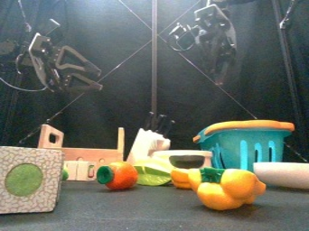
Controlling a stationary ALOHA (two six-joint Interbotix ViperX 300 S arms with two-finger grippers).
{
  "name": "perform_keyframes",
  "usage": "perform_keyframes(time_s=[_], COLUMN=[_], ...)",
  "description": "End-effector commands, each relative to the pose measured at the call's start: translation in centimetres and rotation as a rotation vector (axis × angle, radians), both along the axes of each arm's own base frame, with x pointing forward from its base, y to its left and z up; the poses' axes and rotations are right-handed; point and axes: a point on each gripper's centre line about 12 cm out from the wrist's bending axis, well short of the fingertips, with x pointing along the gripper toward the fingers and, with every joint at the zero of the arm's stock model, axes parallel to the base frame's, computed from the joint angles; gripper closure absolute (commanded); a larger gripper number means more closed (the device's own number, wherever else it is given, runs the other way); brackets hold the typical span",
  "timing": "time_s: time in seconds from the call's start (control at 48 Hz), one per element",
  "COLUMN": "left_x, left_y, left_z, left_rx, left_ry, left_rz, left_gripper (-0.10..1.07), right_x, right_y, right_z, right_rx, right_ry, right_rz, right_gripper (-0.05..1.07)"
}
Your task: Place cleaver back in holder
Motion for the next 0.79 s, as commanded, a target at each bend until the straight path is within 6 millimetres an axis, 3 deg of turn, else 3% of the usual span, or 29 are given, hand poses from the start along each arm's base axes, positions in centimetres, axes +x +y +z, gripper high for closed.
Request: perform_keyframes(time_s=[0.0,0.25,0.542,0.771], left_x=[0.3,0.3,0.8,1.7], left_y=[0.0,-0.6,-3.1,-3.7], left_z=[0.6,0.4,1.0,1.4], left_rx=[0.007,0.029,0.054,0.051], left_ry=[-0.021,-0.011,-0.029,-0.034], left_rz=[-0.003,-0.038,-0.152,-0.170], left_gripper=[0.04,0.04,0.04,0.04], right_x=[-1.0,-2.9,-4.9,-5.9], right_y=[0.8,1.5,2.3,3.7], right_z=[0.2,-1.6,-3.6,-4.3], right_rx=[-0.022,-0.113,-0.208,-0.235], right_ry=[-0.075,-0.201,-0.498,-0.691], right_rz=[0.024,0.093,0.219,0.323], right_gripper=[0.11,0.11,0.11,0.11])
